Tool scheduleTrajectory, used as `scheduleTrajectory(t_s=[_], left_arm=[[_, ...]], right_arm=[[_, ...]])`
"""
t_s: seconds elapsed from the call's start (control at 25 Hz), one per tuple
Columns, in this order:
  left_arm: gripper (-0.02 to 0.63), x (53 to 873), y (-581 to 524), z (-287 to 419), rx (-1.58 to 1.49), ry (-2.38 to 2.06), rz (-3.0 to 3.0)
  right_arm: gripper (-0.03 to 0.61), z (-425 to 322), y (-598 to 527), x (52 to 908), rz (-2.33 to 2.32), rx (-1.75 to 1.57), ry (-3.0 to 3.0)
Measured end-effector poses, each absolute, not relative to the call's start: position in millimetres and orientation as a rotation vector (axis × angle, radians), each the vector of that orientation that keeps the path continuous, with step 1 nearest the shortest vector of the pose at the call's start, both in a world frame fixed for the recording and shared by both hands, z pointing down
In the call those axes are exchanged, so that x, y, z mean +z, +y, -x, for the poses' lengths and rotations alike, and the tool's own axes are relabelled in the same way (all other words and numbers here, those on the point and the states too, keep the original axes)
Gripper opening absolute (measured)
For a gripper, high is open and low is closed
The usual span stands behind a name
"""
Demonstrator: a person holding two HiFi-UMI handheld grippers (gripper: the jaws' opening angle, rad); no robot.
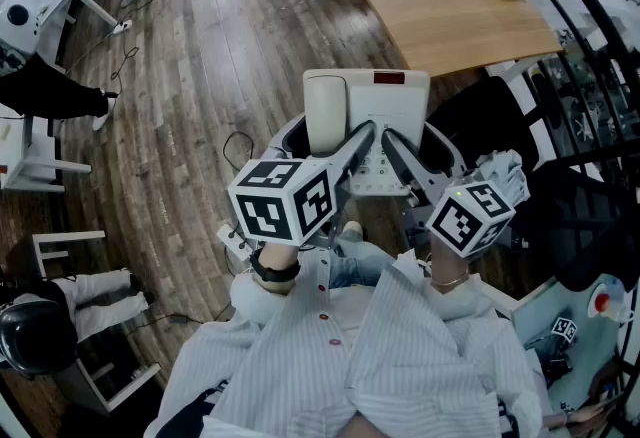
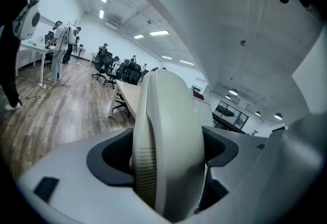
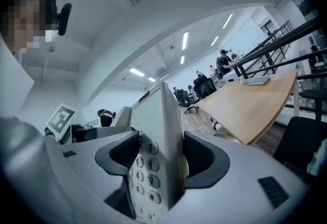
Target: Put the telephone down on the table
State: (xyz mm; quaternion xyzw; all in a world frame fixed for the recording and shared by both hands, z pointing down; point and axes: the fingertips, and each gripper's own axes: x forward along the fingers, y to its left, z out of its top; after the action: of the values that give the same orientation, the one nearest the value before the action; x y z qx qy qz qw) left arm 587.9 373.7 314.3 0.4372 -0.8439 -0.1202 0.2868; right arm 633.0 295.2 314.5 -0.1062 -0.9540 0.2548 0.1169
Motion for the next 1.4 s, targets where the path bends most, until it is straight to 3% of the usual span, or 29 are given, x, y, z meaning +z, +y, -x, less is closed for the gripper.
scheduleTrajectory(t_s=[0.88,1.4], left_arm=[[0.393,322,376,-583,-0.359,-2.291,-1.101],[0.393,321,371,-449,-0.324,-2.25,-1.192]], right_arm=[[0.276,-624,296,324,0.392,0.735,-2.756],[0.276,-496,294,323,0.288,0.763,-2.786]])
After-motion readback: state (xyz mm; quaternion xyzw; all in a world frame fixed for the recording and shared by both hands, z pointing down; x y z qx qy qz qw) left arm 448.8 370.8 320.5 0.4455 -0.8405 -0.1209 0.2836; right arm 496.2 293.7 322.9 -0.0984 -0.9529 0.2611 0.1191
